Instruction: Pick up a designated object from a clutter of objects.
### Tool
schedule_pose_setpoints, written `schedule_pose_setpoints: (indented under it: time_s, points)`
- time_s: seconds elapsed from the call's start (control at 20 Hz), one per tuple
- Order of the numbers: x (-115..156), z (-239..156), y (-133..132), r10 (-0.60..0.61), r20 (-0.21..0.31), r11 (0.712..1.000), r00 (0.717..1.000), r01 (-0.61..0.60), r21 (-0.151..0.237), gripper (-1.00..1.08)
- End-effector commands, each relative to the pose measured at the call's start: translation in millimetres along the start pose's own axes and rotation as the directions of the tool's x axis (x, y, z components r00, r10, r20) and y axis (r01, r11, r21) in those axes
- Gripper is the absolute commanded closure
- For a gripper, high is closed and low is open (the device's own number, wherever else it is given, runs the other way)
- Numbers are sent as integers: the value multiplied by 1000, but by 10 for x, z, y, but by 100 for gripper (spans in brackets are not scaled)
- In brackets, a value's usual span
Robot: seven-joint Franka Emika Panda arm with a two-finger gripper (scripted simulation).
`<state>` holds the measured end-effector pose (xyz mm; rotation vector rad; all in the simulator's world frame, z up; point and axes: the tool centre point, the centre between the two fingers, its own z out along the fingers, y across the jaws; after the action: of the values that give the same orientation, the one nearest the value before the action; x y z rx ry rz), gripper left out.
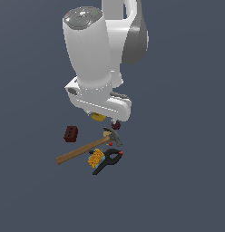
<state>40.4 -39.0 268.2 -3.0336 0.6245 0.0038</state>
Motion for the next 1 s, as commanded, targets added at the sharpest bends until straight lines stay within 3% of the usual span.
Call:
schedule_pose_setpoints:
  time_s: [0.0,0.45,0.7,0.95]
  points:
    - [64,147,-40,71,3,997,997,-71,2,-92]
    - [265,693,-156,318,7,948,948,-318,1,-92]
    - [355,1008,-203,447,4,894,894,-447,-5,-92]
    - [430,1329,-238,567,-5,824,824,-567,-12,-92]
